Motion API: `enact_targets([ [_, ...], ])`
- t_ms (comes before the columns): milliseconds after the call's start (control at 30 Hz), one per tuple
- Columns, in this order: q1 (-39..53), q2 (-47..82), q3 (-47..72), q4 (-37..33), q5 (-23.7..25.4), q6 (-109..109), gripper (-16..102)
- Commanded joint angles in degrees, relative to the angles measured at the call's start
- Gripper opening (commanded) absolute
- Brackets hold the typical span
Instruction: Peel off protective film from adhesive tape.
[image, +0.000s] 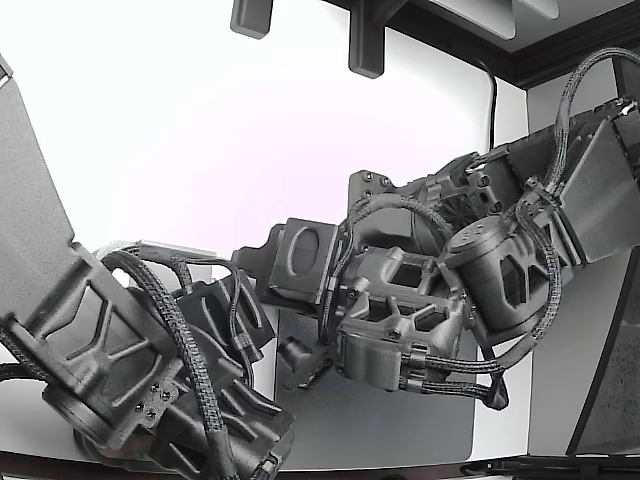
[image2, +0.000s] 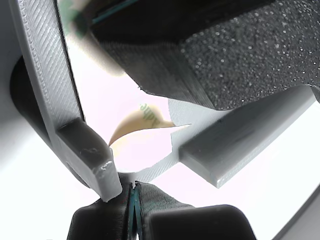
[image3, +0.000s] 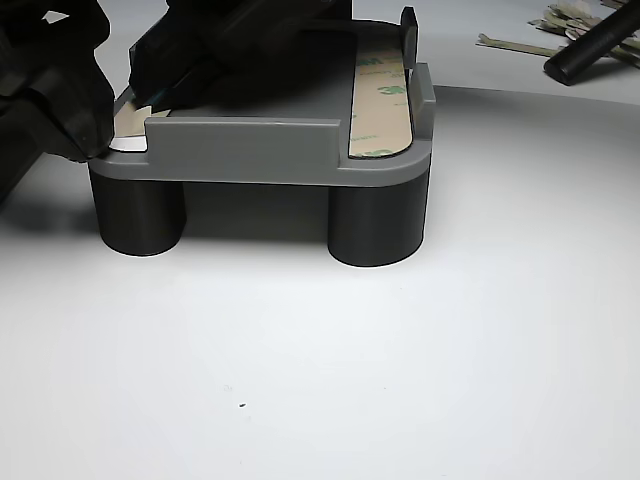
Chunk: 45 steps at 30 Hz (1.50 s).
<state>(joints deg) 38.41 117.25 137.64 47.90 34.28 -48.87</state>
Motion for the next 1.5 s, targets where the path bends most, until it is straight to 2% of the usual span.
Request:
enact_targets([
  [0,-0.4,1.4,-2.4,1.8,0.3,-0.4,-11],
  [200,-1.2,3.3,-5.4,5.1,2.5,-1.8,-11],
  [267,-1.7,4.5,-6.8,7.4,4.0,-1.3,-11],
  [367,-4.0,7.3,-9.4,11.9,3.4,-0.5,-11],
  [400,-4.3,8.5,-10.0,13.2,3.9,0.6,-8],
  [533,-4.3,14.2,-9.8,16.7,8.7,7.5,47],
  [600,-4.5,18.5,-8.3,17.8,9.4,9.7,56],
  [633,-5.6,20.5,-8.2,18.7,8.3,10.7,64],
  [667,-6.9,22.5,-7.9,18.9,6.9,11.4,81],
  [700,-7.6,24.6,-7.7,19.2,6.2,12.0,88],
  [800,-10.9,30.1,-7.7,19.6,2.2,13.8,89],
  [867,-13.4,33.7,-7.8,19.7,-0.8,16.8,100],
  [1000,-23.0,42.1,-4.5,14.9,-11.0,20.8,100],
  [1067,-30.8,46.8,-0.3,9.3,-19.4,26.1,100],
  [1133,-38.5,50.3,3.6,4.8,-26.9,41.1,100],
  [1233,-45.7,52.0,5.4,4.4,-36.9,50.6,100],
  [1367,-48.3,51.9,6.2,8.3,-38.6,53.7,100],
  [1467,-50.4,52.0,8.0,8.0,-40.9,52.7,100],
])
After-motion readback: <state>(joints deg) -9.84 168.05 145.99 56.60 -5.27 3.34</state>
